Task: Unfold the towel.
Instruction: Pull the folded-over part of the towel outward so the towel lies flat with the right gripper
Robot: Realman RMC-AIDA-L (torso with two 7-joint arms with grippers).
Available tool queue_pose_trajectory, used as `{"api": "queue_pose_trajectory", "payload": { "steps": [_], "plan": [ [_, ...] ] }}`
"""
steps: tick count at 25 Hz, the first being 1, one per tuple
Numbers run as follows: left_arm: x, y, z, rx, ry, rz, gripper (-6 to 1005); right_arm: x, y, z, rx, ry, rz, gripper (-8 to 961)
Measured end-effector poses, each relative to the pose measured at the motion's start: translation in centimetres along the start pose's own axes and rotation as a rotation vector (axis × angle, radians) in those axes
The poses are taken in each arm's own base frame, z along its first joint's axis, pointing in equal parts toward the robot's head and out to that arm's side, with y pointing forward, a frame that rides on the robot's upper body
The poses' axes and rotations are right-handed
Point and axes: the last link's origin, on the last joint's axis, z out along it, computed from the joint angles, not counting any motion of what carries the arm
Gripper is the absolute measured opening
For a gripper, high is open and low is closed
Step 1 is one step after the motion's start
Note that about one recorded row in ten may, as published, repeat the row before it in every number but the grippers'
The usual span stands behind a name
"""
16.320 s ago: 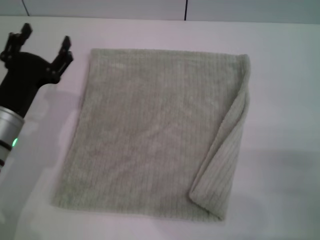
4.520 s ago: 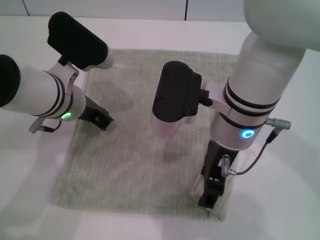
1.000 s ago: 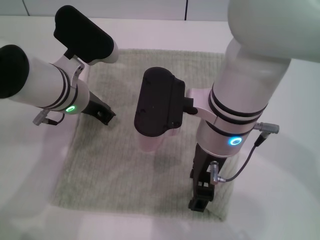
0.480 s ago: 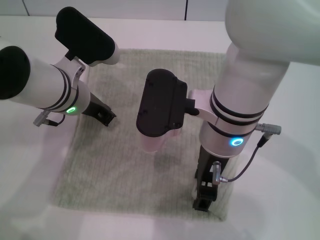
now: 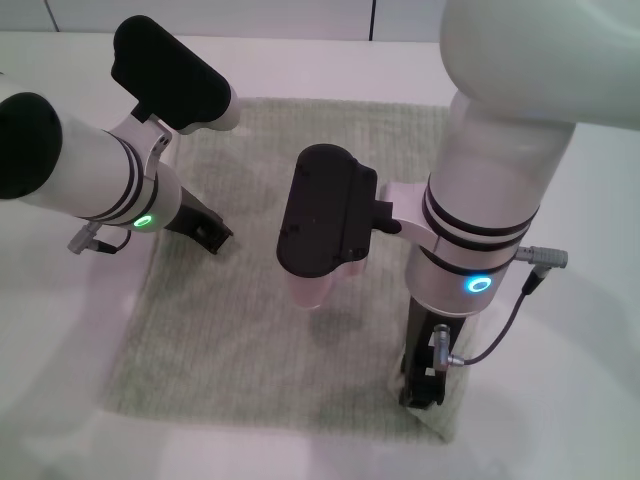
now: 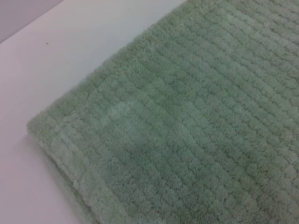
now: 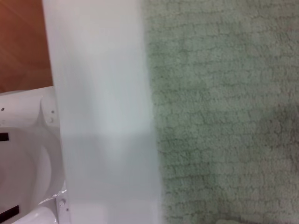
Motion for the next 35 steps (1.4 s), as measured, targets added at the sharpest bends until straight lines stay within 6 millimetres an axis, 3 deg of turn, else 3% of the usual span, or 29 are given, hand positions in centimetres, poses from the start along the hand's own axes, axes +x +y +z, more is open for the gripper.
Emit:
{"api": "queue_pose_trajectory", "payload": {
  "steps": [1,12,18,35],
  "plan": [
    [0.0,0.0,0.0,0.0,0.0,0.0,-2,0.0,0.1,-0.1,0.0,-0.001,-0.006,516],
    [-0.1,0.0,0.0,-0.001,-0.003,-0.002,-1,0.3,0.2,-0.3,-0.001,0.024,-0.026,96],
    [-0.1,0.0,0.0,-0.002,-0.003,-0.001,-1,0.7,0.5,-1.0,-0.008,0.041,-0.028,-2],
    [-0.1,0.0,0.1,0.001,0.001,0.013,-1,1.6,1.1,-2.7,0.003,0.071,0.113,-2]
  ]
}}
